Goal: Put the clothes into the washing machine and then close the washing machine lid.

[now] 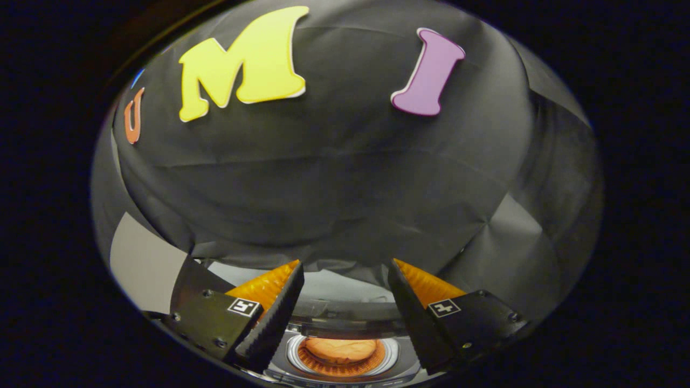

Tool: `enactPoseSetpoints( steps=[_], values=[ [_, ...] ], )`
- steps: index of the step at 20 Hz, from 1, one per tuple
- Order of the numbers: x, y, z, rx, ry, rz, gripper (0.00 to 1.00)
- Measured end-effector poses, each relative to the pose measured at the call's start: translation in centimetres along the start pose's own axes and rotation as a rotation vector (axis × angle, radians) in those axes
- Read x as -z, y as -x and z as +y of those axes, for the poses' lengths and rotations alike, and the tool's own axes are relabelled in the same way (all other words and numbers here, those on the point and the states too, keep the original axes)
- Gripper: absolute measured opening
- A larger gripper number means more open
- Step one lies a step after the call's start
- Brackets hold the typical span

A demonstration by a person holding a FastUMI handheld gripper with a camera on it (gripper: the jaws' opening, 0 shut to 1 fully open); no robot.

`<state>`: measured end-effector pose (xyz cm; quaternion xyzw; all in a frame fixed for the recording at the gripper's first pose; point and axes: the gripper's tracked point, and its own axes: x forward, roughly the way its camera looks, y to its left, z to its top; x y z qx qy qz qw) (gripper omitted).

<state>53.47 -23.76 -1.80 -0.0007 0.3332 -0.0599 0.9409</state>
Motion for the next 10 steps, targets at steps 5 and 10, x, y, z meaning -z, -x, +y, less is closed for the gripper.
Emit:
enactPoseSetpoints(
  steps=[5,10],
  values=[
    [2.3,-1.5,-0.7,-0.001,-0.037,0.043,0.98],
    [3.1,-0.8,-0.9,-0.013,-0.049,0.022,0.98]
  ],
)
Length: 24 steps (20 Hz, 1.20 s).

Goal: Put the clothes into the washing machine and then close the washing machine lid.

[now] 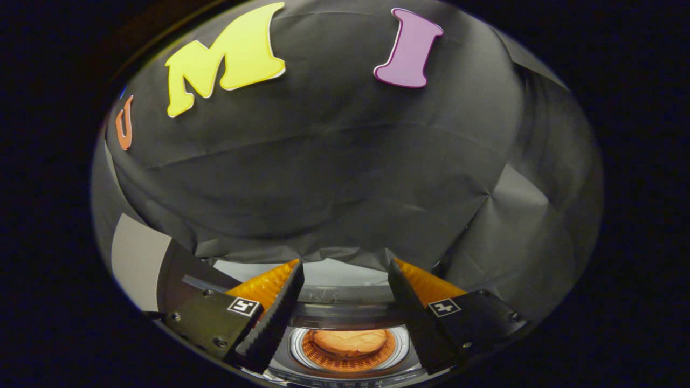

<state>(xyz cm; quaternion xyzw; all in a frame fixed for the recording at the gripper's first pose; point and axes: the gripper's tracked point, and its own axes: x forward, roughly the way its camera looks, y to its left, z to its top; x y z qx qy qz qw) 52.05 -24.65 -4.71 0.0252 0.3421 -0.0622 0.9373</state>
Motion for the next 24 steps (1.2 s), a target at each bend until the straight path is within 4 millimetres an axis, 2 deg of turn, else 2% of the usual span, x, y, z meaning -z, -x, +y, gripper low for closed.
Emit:
enactPoseSetpoints(
  steps=[12,23,24],
  values=[
    [2.2,2.5,0.1,-0.015,0.007,-0.116,0.99],
    [6.5,5.5,-0.2,0.009,-0.008,-0.161,0.99],
    [6.4,5.1,0.0,0.009,-0.009,-0.156,0.99]
  ],
)
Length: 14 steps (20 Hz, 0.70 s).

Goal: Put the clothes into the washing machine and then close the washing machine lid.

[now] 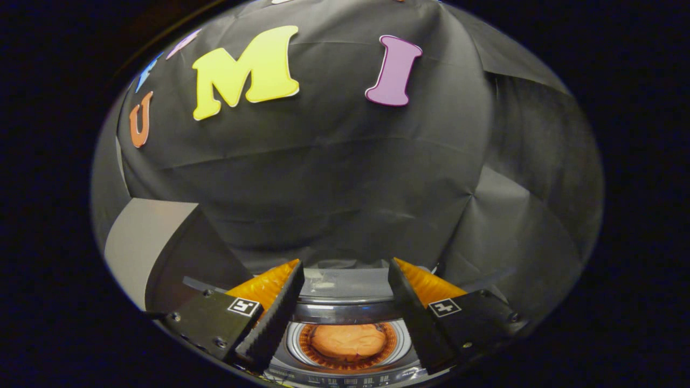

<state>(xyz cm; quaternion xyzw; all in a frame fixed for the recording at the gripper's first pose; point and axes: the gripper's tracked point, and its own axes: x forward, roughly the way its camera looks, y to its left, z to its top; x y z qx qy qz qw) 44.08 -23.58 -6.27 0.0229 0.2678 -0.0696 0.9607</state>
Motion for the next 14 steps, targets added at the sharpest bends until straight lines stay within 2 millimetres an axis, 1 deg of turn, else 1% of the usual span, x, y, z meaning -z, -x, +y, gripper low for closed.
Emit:
enactPoseSetpoints(
  steps=[6,9,11,14],
  values=[
    [1.1,0.4,-0.1,0.009,-0.010,0.051,0.98],
    [2.1,0.3,0.2,0.003,-0.047,0.127,0.98],
    [3.5,0.3,0.7,-0.006,-0.108,0.200,0.98],
    [4.3,1.2,1.0,0.004,-0.103,0.232,0.98]
  ],
)
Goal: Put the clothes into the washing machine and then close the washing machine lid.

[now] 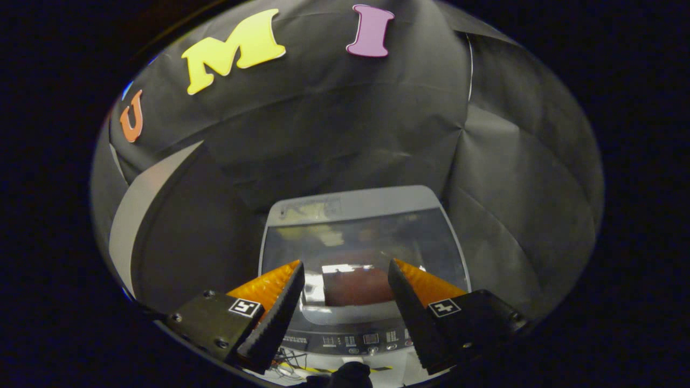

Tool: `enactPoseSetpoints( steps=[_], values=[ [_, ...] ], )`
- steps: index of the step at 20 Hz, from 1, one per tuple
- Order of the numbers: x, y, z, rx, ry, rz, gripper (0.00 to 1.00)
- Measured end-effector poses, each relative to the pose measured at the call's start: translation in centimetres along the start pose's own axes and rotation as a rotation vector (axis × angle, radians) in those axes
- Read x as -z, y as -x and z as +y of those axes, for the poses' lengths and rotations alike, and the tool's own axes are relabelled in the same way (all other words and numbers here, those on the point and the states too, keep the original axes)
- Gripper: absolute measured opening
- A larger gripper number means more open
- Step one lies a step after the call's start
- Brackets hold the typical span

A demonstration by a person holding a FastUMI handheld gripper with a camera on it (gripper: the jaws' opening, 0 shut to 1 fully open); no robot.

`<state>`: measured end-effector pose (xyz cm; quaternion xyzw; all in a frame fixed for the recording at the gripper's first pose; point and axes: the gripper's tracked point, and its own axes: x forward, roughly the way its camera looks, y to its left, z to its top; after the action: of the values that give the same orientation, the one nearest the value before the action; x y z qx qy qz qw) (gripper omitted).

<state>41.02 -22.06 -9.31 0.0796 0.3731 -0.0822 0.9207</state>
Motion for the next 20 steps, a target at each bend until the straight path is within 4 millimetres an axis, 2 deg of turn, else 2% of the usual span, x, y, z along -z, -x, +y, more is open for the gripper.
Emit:
enactPoseSetpoints(
  steps=[4,6,7,16,20],
  values=[
    [1.6,0.9,0.4,0.005,0.011,-0.015,0.98],
    [3.2,2.9,0.8,0.026,0.007,-0.029,0.98],
    [4.3,4.4,1.2,0.036,-0.001,-0.046,0.98],
    [10.0,16.3,3.7,0.082,0.004,-0.212,0.98],
    [10.4,21.6,5.4,0.046,0.024,-0.321,0.98]
  ],
)
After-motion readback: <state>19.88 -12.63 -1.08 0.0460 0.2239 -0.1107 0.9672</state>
